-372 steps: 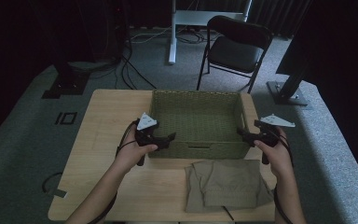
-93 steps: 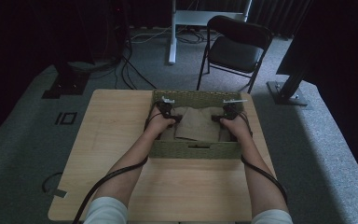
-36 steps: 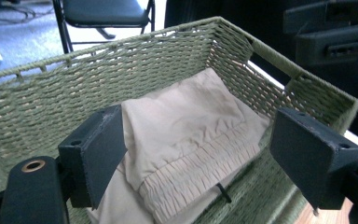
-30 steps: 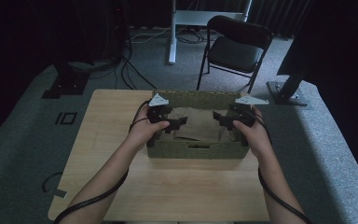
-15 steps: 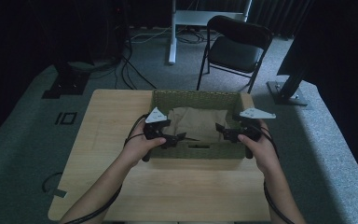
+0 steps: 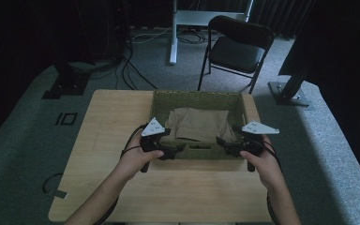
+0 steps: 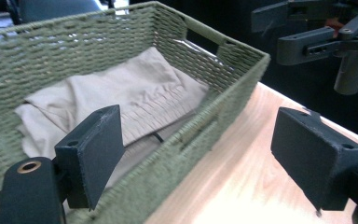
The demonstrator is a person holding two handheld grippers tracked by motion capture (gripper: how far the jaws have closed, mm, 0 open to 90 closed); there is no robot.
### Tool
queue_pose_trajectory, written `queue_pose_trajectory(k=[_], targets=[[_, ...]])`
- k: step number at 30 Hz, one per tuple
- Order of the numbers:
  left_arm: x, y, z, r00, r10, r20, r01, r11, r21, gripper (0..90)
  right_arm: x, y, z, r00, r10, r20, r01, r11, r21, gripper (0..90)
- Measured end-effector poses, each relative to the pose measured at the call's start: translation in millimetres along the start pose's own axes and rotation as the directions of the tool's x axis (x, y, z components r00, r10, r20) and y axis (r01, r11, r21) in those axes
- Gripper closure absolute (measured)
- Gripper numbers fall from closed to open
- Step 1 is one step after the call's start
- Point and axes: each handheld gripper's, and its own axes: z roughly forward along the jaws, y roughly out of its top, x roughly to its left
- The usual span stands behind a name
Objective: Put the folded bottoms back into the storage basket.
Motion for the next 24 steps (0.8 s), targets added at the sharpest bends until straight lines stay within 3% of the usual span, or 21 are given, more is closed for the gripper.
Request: queue_pose_trajectory(k=[9,12,16,24], targets=[[-10.8,-25.0,-7.8,1.0,0.009,-0.001,-0.009,0.9997,0.024,17.4,5.1,-20.0,-8.6,0.9995,-0.029,-0.013,0.029,0.999,0.026,12.7],[-16.1,-32.6,-9.6,0.9994,0.025,-0.026,-0.024,0.9991,0.035,17.5,5.2,-33.3,-7.6,0.9995,-0.016,-0.028,0.017,0.999,0.039,12.8],[-22.9,-43.9,-10.5,0.9998,0.017,-0.007,-0.017,0.9992,0.036,17.4,5.1,-46.9,-7.9,0.9991,-0.008,-0.042,0.01,0.999,0.05,13.2],[-17.6,-71.5,-4.4,0.9992,0.0,-0.04,0.002,0.9975,0.071,17.5,4.5,-70.2,-3.2,0.9984,0.013,-0.056,-0.008,0.996,0.093,13.2]])
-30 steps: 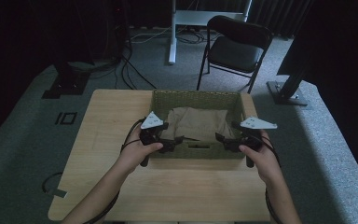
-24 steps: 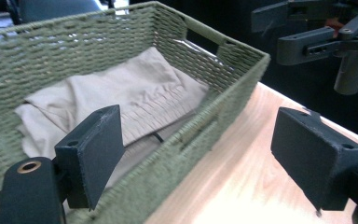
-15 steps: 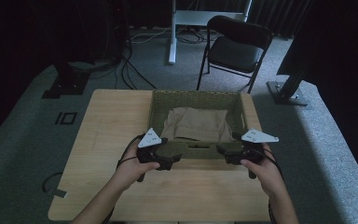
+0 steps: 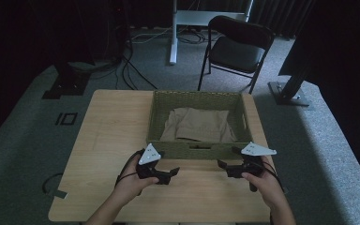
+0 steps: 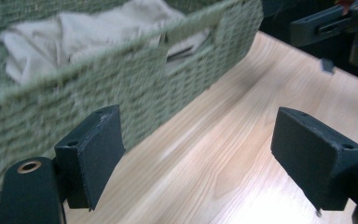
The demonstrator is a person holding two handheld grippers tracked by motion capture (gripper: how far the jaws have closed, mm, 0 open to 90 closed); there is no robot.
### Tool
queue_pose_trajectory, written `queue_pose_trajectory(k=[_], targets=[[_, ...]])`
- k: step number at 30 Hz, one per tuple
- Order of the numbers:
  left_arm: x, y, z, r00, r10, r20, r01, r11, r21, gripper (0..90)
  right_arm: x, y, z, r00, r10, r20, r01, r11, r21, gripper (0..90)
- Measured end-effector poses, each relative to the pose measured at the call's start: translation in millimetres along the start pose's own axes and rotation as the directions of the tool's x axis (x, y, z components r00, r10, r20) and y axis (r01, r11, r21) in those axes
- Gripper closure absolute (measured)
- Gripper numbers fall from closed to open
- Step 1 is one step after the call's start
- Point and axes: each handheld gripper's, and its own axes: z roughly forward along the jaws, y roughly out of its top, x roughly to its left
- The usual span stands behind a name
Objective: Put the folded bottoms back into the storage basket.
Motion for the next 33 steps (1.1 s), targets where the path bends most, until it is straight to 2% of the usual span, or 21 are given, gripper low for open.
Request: queue_pose_trajectory(k=[2,3,5,6,9,12,16,19,25,26,33], targets=[[2.8,-8.3,3.1,0.9999,-0.011,-0.005,0.011,0.9999,0.014,17.4,-1.2,-6.2,2.7,1.0,0.004,0.003,-0.004,1.0,0.01,13.2],[3.7,-10.9,4.1,0.9999,-0.014,-0.008,0.014,0.9997,0.018,17.5,-1.6,-10.7,4.7,0.9999,-0.011,0.006,0.011,1.0,0.016,13.1],[4.8,-14.3,5.4,0.9997,-0.018,-0.014,0.018,0.9995,0.025,17.5,-1.9,-13.7,5.9,0.9999,-0.014,0.001,0.014,1.0,0.023,12.9],[6.2,-21.0,8.1,0.9997,-0.018,-0.018,0.019,0.999,0.041,17.5,-3.1,-24.4,10.2,0.9995,-0.025,-0.019,0.026,0.999,0.046,12.9],[7.7,-31.0,12.4,0.9993,-0.031,-0.023,0.032,0.9977,0.06,17.4,-3.9,-30.7,12.2,0.9992,-0.031,-0.023,0.033,0.997,0.068,13.1],[9.9,-39.1,15.6,0.9988,-0.04,-0.029,0.042,0.9963,0.076,17.4,-7.3,-40.9,15.4,0.9997,-0.024,-0.008,0.025,0.995,0.093,13.1],[14.1,-50.5,20.7,0.9963,-0.013,-0.084,0.021,0.9956,0.092,17.4,-10.7,-48.0,16.3,1.0,-0.008,0.004,0.008,0.994,0.11,13.1],[17.9,-57.3,22.9,0.994,-0.017,-0.108,0.028,0.9939,0.107,17.4,-13.7,-55.4,15.3,0.9997,-0.02,0.015,0.018,0.991,0.134,13.1],[20.8,-65.6,25.2,0.9938,-0.025,-0.109,0.039,0.9906,0.131,17.4,-17.3,-66.6,11.8,0.999,-0.026,0.037,0.019,0.986,0.166,13.0],[21.1,-66.6,25.8,0.9933,-0.03,-0.112,0.045,0.9906,0.129,17.5,-19.7,-71.5,10.6,0.9978,-0.031,0.058,0.02,0.983,0.182,13.0],[21.6,-73.0,30.2,0.9918,-0.034,-0.123,0.052,0.9881,0.145,17.4,-23.6,-79.4,11.4,0.9949,-0.039,0.093,0.017,0.975,0.22,13.1]])
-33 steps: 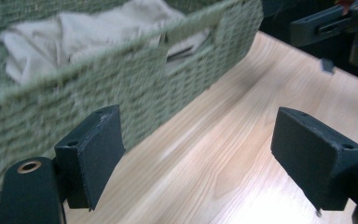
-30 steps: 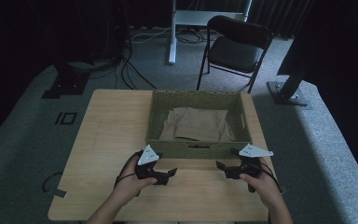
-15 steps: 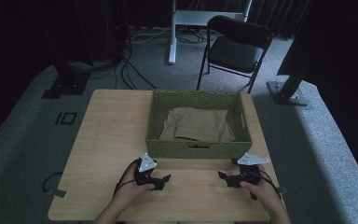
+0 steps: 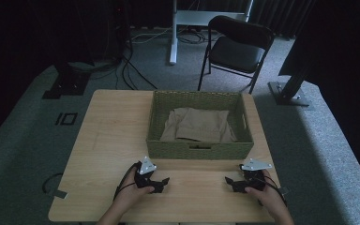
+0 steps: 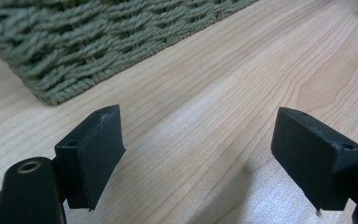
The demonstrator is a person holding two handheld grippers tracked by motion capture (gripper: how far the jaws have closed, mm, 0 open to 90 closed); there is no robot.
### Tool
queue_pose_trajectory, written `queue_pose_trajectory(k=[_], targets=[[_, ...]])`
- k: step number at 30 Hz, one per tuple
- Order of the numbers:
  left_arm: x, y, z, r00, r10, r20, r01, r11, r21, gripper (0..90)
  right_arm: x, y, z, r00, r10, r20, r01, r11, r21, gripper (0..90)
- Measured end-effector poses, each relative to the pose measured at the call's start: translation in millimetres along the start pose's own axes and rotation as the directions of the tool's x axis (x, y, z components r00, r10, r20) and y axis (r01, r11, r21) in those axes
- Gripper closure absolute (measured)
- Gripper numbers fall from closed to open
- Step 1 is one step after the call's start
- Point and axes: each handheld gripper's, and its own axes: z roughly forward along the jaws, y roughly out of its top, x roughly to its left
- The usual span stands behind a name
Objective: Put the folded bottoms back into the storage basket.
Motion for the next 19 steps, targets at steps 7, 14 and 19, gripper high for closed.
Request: queue_pose_trajectory(k=[7,14,19], targets=[[-0.9,-2.6,0.4,0.9951,0.05,-0.085,-0.044,0.9968,0.067,16.4,-0.9,-1.5,1.0,0.9995,-0.011,0.03,0.011,1.0,0.013,12.4],[-1.5,-2.6,0.6,0.9944,0.037,-0.099,-0.03,0.9975,0.064,14.5,-0.4,-1.8,0.9,0.9996,-0.013,0.024,0.013,1.0,0.013,12.4],[-3.4,-2.5,1.2,0.9931,0.024,-0.115,-0.017,0.998,0.062,14.5,-0.3,-1.8,1.0,0.9996,-0.014,0.024,0.013,1.0,0.013,12.3]])
